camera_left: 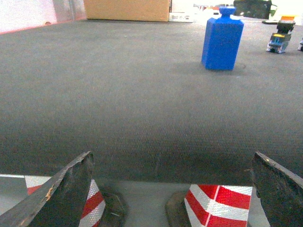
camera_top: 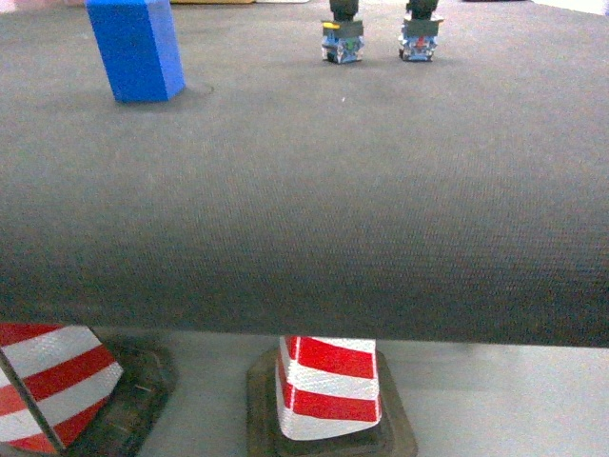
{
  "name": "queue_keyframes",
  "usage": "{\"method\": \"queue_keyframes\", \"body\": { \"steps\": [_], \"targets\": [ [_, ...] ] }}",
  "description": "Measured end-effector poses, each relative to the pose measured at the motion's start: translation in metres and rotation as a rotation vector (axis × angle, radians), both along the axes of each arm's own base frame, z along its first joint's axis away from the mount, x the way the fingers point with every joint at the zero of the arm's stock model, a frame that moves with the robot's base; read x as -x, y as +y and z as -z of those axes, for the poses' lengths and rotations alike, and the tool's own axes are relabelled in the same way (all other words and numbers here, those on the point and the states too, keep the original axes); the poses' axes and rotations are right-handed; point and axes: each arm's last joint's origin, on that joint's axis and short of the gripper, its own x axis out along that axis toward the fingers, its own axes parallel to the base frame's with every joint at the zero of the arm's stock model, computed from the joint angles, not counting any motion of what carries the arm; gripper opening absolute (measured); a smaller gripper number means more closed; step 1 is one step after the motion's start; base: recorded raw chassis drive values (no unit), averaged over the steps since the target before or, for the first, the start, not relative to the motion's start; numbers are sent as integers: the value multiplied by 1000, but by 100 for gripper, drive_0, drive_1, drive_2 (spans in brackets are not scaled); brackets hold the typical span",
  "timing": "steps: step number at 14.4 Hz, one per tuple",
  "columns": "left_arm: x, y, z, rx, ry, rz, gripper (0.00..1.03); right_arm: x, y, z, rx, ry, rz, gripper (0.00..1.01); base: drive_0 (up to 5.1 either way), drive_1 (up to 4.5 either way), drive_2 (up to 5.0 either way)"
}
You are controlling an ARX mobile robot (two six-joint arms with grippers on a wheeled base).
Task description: Pick blue part to blue bin on bottom shelf
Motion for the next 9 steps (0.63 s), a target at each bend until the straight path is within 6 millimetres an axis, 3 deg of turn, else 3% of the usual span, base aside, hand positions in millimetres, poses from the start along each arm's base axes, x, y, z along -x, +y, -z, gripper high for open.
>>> {"method": "queue_keyframes", "body": {
  "steps": [9],
  "targets": [
    [0,0,0,0,-5,-2,98,0,0,0,2,-3,-2,98,0,0,0]
  ]
}}
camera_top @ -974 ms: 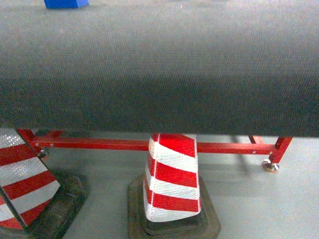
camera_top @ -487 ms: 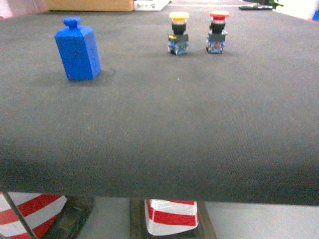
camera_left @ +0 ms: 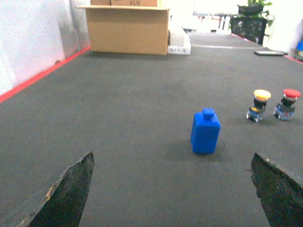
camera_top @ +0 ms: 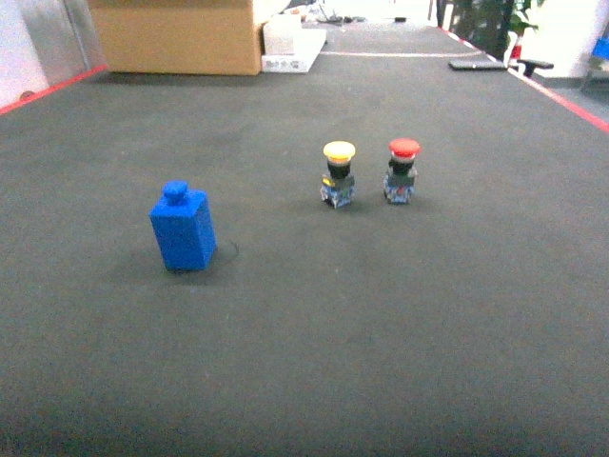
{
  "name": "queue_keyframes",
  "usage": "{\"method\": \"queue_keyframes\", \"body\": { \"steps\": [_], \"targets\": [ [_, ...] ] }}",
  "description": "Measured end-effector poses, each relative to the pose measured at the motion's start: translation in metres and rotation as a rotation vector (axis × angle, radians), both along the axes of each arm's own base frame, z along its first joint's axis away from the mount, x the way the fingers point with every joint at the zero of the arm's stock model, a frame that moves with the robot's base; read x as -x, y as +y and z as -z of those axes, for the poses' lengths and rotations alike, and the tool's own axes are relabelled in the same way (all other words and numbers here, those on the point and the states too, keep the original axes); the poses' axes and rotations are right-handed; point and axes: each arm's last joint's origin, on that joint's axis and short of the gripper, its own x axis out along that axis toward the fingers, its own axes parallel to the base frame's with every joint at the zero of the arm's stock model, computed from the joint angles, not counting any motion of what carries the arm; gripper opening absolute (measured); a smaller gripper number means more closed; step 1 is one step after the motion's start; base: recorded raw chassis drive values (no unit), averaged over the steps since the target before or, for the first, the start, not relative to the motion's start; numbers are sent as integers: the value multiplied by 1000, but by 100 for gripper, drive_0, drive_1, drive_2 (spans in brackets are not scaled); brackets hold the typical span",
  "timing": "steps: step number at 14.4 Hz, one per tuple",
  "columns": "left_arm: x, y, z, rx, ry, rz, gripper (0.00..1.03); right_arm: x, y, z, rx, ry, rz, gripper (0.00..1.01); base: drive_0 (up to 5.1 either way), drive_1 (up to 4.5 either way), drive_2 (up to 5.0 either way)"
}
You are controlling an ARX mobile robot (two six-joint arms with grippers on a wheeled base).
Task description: Pick blue part to blue bin on bottom shelf
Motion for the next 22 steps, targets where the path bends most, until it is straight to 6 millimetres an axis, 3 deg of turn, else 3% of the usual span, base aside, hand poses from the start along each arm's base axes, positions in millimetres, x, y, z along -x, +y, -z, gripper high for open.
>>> {"method": "queue_keyframes", "body": {
  "steps": [14,17,20,21,22],
  "targets": [
    [0,0,1,1,13,-6,98,0,0,0,0,3,1,98,0,0,0],
    [-4,-3,5,66,191,-225,98,0,0,0,0,3,1,98,0,0,0],
    [-19,-16,-2,103,138,-176,98,0,0,0,0,3,1,98,0,0,0],
    [-40,-32,2,85,147,-71,98,0,0,0,0,4,1,98,0,0,0],
    [-75,-48,-4,61,108,-5,98,0,0,0,0,3,1,98,0,0,0]
  ]
}}
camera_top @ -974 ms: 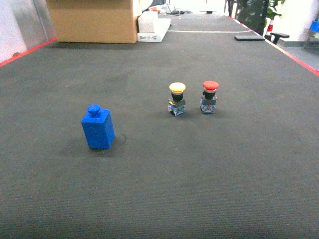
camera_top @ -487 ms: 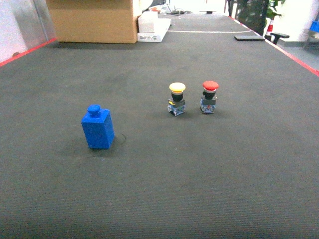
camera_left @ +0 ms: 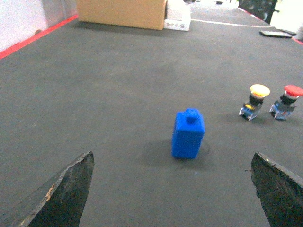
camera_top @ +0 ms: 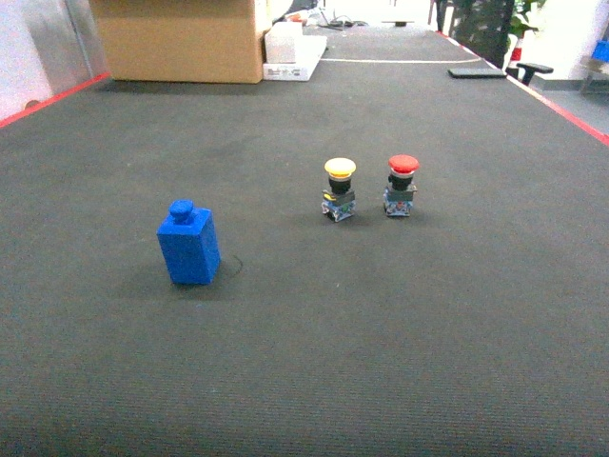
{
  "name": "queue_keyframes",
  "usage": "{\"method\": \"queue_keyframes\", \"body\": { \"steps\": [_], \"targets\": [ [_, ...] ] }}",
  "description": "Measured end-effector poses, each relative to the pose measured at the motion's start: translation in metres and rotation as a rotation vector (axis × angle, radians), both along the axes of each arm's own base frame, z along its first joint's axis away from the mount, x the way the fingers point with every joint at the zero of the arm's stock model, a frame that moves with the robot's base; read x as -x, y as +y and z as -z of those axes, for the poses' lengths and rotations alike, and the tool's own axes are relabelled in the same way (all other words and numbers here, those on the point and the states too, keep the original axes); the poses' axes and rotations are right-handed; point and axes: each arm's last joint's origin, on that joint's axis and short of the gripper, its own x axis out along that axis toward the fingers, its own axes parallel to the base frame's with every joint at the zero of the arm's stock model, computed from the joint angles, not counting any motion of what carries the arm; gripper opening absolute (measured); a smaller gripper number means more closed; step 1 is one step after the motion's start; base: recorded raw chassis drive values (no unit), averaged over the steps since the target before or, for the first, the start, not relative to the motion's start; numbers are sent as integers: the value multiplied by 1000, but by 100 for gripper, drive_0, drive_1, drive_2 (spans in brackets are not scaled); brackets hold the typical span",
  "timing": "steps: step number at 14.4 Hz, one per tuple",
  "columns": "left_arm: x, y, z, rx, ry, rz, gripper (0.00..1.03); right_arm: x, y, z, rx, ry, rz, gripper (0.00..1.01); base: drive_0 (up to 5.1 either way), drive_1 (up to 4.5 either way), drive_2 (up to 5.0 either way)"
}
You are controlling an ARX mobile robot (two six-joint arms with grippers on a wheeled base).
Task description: Pick blue part to blue bin on bottom shelf
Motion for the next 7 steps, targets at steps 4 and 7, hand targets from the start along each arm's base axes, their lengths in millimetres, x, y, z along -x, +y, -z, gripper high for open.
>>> {"method": "queue_keyframes", "body": {
  "steps": [4,7],
  "targets": [
    [-98,-34,55,-27,82,56,98,0,0,0,0,0,0,98,0,0,0],
    [-124,-39,83,-64,135,57,98,0,0,0,0,0,0,98,0,0,0]
  ]
}}
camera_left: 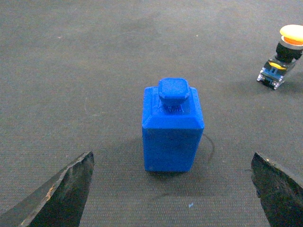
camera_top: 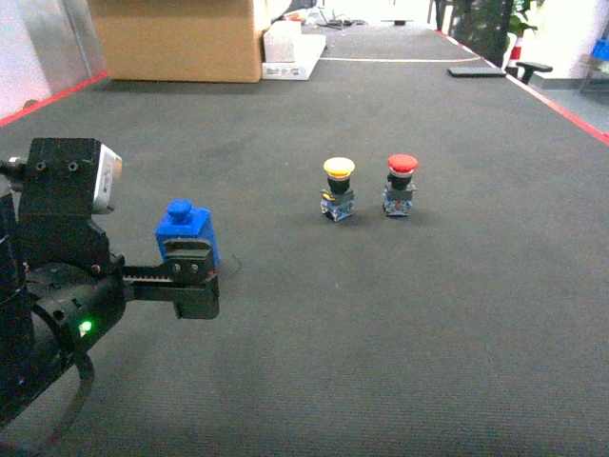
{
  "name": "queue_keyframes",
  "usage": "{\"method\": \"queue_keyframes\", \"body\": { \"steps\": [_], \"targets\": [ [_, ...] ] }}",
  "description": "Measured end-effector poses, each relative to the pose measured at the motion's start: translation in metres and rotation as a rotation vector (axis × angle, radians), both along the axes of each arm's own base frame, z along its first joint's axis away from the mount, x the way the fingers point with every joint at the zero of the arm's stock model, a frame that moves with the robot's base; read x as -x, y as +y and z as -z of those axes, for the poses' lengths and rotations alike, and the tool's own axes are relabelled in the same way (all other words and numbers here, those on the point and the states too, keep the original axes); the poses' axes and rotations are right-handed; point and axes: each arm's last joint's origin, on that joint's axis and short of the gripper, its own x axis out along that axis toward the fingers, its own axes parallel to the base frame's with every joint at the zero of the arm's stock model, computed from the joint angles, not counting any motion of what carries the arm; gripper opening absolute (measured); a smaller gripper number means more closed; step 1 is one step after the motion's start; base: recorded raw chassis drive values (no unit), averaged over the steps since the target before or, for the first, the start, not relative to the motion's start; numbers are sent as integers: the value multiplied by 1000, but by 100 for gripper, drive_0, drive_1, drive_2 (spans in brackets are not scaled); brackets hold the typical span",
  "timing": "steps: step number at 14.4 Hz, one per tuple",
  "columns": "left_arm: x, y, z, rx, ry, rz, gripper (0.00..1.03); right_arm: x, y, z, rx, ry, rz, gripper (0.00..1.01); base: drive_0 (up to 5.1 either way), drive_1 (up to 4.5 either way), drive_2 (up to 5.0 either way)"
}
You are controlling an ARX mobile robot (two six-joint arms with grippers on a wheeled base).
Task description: Pick blue part to blue bin on bottom shelf
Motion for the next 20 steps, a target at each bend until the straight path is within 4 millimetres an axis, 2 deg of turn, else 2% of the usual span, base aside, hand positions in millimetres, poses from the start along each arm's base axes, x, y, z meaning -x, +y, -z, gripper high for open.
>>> {"method": "queue_keyframes", "body": {
  "steps": [2,6,12,20],
  "targets": [
    [-18,4,9,-4,11,-18,98,0,0,0,0,0,0,98,0,0,0],
    [-39,11,23,-19,42,-7,98,0,0,0,0,0,0,98,0,0,0],
    [-47,7,27,-19,70,42,98,0,0,0,0,0,0,98,0,0,0],
    [-79,-9,29,-7,45,81,98,0,0,0,0,0,0,98,0,0,0]
  ]
}}
